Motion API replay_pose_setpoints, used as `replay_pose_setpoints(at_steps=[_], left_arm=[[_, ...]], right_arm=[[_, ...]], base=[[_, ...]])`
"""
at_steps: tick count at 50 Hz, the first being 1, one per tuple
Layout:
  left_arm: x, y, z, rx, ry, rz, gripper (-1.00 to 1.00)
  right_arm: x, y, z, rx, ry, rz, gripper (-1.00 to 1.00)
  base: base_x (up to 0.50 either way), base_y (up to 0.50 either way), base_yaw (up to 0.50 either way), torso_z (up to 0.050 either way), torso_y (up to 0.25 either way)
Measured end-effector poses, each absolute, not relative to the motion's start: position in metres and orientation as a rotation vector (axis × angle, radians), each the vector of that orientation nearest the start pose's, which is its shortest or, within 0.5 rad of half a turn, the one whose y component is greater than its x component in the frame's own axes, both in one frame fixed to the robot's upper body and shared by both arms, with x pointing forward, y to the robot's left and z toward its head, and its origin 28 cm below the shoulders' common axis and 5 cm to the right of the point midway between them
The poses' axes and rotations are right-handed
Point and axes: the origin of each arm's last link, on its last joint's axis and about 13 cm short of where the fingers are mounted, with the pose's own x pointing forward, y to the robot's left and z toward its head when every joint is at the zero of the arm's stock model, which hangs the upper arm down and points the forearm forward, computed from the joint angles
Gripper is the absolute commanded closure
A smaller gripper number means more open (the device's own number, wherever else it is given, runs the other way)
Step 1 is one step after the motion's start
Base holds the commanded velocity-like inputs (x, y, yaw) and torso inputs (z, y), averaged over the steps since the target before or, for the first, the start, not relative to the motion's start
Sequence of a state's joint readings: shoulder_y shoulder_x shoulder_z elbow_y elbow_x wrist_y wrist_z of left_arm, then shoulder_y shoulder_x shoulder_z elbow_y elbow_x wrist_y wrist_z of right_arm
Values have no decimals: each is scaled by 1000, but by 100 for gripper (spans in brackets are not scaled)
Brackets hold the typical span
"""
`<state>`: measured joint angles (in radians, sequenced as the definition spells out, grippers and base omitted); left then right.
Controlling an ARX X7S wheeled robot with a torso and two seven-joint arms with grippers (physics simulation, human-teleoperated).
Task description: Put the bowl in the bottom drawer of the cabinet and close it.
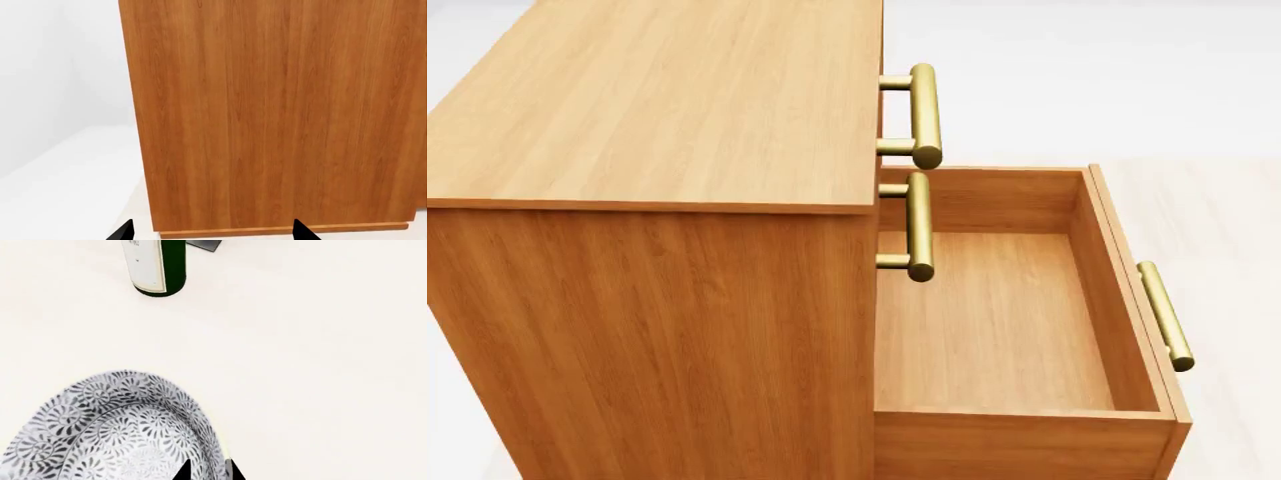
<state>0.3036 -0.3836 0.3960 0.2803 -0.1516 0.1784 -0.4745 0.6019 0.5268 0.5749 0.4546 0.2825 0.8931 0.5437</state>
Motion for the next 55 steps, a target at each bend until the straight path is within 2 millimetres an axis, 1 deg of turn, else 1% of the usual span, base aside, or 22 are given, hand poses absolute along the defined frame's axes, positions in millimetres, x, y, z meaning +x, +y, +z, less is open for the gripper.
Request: replay_pose_setpoints(at_steps=[12, 25, 29, 47, 55], left_arm=[[122, 201, 20, 46, -53, -7, -100], [122, 201, 20, 46, -53, -7, -100], [123, 201, 20, 46, -53, -8, -100], [122, 201, 20, 41, -53, -9, -100], [122, 201, 20, 40, -52, -9, -100]], right_arm=[[260, -318, 103, 216, 455, -1030, 100], [265, -305, 124, 150, 339, -941, 100], [271, -301, 134, 127, 305, -911, 100], [306, -284, 196, 19, 173, -767, 100], [318, -277, 221, -9, 130, -717, 100]], base=[[0, 0, 0, 0, 0], [0, 0, 0, 0, 0], [0, 0, 0, 0, 0], [0, 0, 0, 0, 0], [0, 0, 0, 0, 0]])
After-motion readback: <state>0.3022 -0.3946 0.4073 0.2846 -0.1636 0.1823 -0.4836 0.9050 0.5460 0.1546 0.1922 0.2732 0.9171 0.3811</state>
